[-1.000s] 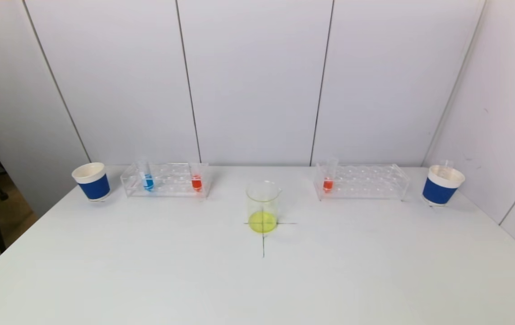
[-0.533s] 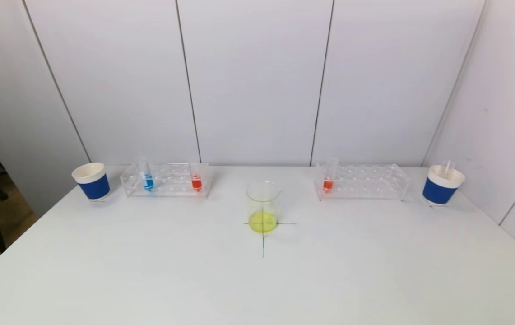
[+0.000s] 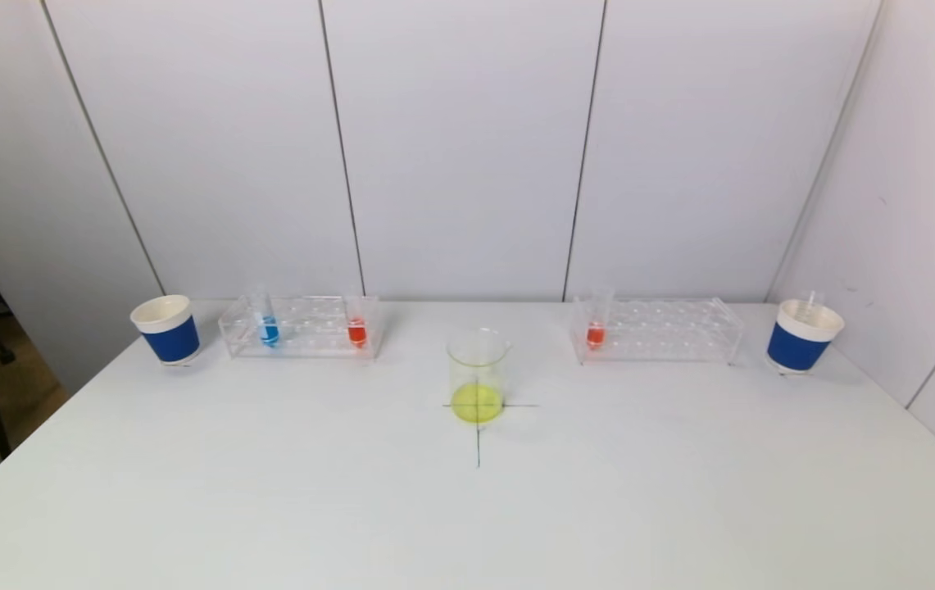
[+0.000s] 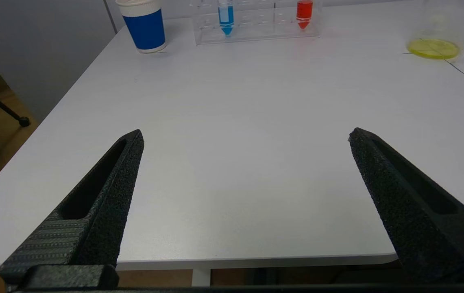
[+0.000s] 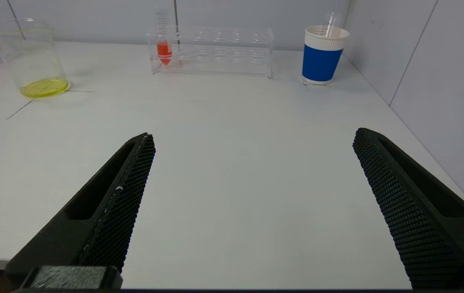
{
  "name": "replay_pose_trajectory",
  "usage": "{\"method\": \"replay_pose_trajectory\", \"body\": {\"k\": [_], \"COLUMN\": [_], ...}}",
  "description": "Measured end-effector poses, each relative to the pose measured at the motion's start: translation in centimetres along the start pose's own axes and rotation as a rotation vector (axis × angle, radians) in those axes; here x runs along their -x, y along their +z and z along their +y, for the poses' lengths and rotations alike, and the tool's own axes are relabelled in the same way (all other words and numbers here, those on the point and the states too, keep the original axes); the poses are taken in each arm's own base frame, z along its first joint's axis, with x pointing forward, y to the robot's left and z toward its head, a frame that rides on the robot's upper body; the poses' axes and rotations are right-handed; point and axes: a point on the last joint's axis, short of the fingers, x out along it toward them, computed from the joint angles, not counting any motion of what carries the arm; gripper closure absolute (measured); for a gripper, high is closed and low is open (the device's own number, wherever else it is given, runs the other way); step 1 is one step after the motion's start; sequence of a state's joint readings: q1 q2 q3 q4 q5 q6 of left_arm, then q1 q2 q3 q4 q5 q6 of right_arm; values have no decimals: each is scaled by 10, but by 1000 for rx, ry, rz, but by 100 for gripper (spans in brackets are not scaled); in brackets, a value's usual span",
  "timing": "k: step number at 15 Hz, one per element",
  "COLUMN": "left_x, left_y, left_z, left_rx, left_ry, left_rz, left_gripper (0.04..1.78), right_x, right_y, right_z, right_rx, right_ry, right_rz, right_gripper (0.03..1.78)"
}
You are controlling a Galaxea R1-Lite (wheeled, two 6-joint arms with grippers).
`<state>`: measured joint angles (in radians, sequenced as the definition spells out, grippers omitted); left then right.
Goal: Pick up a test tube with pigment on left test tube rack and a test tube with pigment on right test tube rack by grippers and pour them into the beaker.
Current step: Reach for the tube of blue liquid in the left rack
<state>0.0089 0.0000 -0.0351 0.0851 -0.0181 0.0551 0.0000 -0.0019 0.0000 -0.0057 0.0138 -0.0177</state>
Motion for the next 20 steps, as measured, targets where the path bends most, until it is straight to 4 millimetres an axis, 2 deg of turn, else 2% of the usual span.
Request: {"method": "replay_pose_trajectory", "body": {"k": [20], "left_x": [0], "left_y": [0], "left_z": [0], "left_rx": [0], "left_ry": [-1], "left_rz": [0], "left_gripper": [6], "right_x": [0], "right_y": [0], "right_z": [0], "right_rx": [0], "right_ry": [-1], "right_rz": [1], "right_gripper": [4]}}
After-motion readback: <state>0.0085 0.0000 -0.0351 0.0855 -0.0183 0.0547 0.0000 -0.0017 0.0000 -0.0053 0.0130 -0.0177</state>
